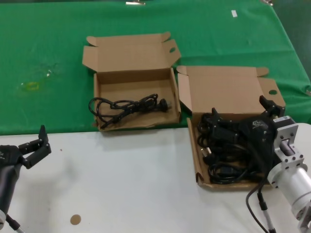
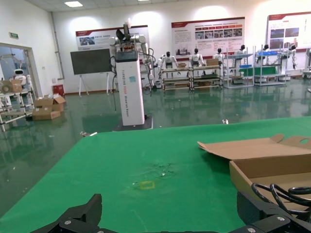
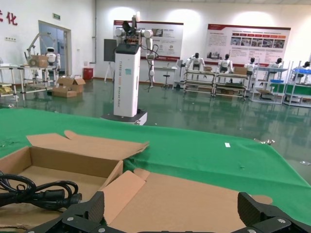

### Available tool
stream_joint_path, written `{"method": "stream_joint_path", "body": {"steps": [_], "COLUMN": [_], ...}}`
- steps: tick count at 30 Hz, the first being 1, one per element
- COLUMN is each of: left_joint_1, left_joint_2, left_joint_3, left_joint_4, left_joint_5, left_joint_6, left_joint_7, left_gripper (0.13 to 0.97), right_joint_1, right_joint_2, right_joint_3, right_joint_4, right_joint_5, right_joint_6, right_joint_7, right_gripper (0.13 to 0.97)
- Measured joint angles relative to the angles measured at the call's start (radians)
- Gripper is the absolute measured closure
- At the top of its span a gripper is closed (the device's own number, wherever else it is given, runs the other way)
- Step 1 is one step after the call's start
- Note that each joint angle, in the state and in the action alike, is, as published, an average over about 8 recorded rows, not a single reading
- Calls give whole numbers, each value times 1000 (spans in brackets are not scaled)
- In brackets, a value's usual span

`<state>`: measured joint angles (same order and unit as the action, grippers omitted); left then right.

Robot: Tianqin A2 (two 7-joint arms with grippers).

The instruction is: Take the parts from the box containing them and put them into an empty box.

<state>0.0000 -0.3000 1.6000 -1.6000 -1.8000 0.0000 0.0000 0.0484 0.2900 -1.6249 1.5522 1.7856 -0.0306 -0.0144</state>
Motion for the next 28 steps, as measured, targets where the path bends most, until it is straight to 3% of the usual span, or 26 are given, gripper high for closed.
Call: {"method": "stream_joint_path", "body": {"steps": [28], "left_joint_1": [0], "left_joint_2": [0], "left_joint_3": [0], "left_joint_4": [0], "left_joint_5": [0], "left_joint_6": [0], "left_joint_7": [0], "left_gripper": [132], "right_joint_1": [0], "right_joint_2": [0], "right_joint_3": [0], "right_joint_4": [0], "right_joint_5": [0], "right_joint_6": [0], "right_joint_7": [0], "right_gripper": [129]}}
